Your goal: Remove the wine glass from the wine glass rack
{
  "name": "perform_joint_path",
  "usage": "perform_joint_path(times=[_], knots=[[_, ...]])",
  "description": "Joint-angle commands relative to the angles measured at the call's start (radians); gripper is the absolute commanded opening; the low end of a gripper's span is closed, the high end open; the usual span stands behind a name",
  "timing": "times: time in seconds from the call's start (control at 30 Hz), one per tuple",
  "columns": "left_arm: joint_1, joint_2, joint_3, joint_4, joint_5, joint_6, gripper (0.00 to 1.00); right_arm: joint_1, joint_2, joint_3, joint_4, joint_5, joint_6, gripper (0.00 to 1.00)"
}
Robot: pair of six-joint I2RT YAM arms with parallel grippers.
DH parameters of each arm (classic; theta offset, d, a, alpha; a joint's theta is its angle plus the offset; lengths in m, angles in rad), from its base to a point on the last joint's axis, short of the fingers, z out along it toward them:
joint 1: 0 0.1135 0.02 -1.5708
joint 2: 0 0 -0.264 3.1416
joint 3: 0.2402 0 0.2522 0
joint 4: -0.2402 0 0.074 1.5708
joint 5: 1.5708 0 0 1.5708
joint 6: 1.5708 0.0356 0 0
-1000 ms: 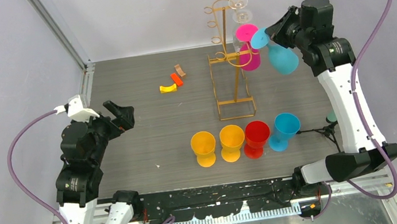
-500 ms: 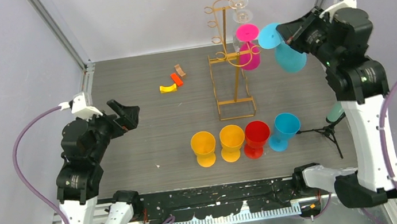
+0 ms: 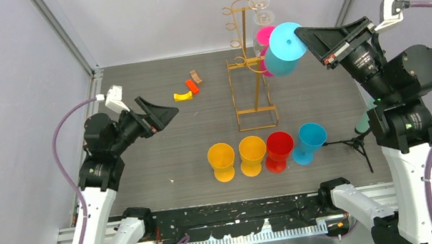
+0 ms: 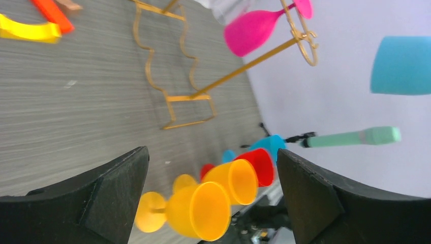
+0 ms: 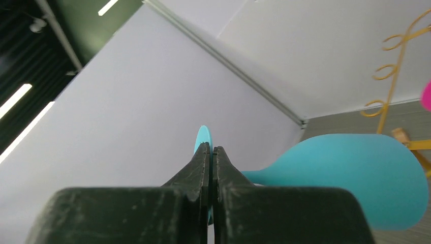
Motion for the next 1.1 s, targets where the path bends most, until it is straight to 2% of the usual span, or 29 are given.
perform_joint_path(times=[0.0, 0.1, 0.17, 0.33, 0.63, 1.0, 1.07], knots=[[-0.001, 0.020, -0.079, 0.409, 0.188, -0.296, 1.00, -0.005, -0.001, -0.098, 0.360, -0.143, 0.291, 0.00], [-0.009, 0.042, -0.140, 0.645, 0.216, -0.461, 1.00, -0.003, -0.003, -0.205, 0.574, -0.163, 0.444, 0.00], [-0.022, 0.053, -0.152, 0.743, 0.204, -0.525, 1.00, -0.003, 0.012, -0.270, 0.686, -0.168, 0.562, 0.01], [-0.080, 0.084, -0.144, 0.801, 0.153, -0.588, 1.00, 0.030, 0.044, -0.391, 0.863, -0.152, 0.762, 0.00], [-0.181, 0.158, -0.149, 0.958, 0.130, -0.728, 1.00, 0.287, 0.111, -0.437, 0.891, -0.059, 0.699, 0.00], [-0.183, 0.154, -0.195, 1.160, 0.112, -0.956, 0.99, 0.370, 0.148, -0.464, 0.949, -0.012, 0.708, 0.00], [-0.183, 0.160, -0.197, 1.203, 0.117, -0.997, 0.95, 0.374, 0.156, -0.469, 0.957, -0.010, 0.714, 0.00]])
